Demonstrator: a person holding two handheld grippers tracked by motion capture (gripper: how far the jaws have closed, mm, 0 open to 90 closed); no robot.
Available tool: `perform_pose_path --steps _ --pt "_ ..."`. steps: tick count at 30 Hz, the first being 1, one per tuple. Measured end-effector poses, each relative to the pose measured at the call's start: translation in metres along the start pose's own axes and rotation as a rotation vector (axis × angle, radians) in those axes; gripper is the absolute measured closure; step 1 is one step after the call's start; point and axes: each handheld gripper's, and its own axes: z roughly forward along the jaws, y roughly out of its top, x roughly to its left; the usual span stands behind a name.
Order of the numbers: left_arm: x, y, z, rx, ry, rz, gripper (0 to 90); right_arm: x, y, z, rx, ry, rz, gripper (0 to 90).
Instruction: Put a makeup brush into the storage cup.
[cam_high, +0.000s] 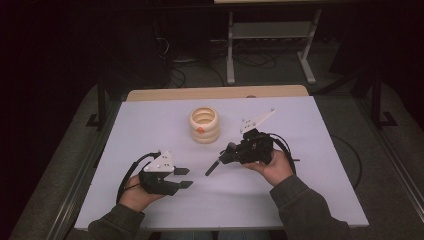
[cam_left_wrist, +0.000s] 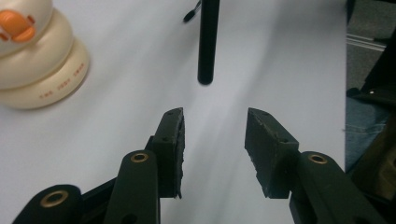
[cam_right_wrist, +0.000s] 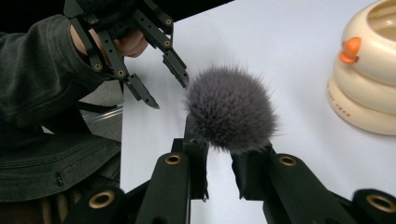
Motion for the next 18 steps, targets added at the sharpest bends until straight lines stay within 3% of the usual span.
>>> perform_pose_path --steps 6,18 --pt "0.001 -0.006 0.000 0.001 0.027 -0.009 55.9 -0.003 0.008 -0.004 0.007 -0.012 0.001 75.5" --pt "0.001 -0.011 -0.002 -0.003 0.038 -0.022 54.3 -0.009 0.025 -0.005 0.021 -0.026 -0.012 75.5"
